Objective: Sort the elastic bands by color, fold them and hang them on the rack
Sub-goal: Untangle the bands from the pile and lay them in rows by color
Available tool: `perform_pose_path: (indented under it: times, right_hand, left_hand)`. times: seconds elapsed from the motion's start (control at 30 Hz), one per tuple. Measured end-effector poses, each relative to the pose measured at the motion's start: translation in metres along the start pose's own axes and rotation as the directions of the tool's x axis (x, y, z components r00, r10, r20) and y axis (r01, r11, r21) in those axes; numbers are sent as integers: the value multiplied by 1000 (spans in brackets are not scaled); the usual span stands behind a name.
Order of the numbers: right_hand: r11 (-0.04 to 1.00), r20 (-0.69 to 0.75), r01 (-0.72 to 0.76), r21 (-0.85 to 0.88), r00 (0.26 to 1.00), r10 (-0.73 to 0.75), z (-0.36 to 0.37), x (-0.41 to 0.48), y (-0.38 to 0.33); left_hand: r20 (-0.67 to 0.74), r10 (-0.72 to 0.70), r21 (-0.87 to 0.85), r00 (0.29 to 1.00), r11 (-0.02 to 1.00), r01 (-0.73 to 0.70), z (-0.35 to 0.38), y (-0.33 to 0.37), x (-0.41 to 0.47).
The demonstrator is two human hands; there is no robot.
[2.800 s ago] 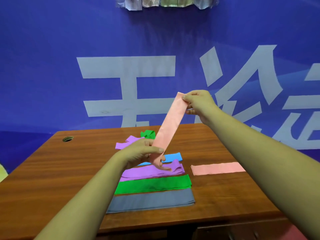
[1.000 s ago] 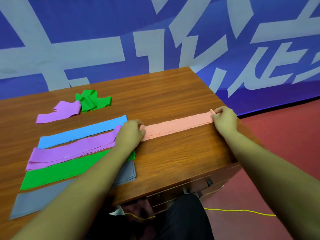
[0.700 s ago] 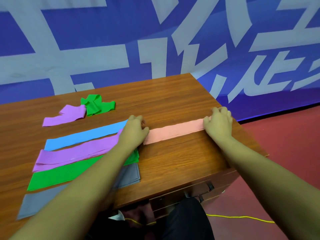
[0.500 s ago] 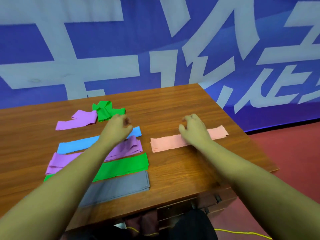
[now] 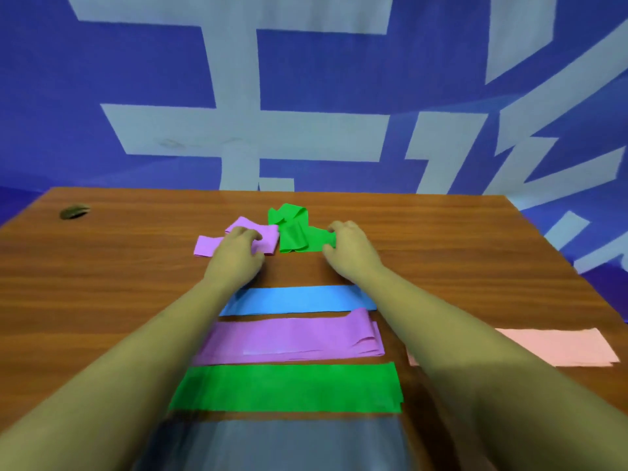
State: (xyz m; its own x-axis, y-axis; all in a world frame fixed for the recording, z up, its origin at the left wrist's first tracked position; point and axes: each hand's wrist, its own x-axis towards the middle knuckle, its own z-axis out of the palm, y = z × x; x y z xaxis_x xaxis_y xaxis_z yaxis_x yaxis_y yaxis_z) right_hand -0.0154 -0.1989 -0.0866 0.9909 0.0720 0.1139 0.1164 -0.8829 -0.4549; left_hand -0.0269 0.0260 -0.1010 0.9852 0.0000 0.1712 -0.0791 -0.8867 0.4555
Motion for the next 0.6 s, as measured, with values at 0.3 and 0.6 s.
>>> perform_pose_path:
  times: [0.3,0.6]
  right_hand:
    - [985,-52,-175,3,983,175,35,45,13]
    - [906,-328,132,402,945,8,-73,29,-54]
  left_hand:
    - [40,30,21,999,999,-31,25,-28,15]
    - [13,-5,53,1000,999,4,-4,-3,9]
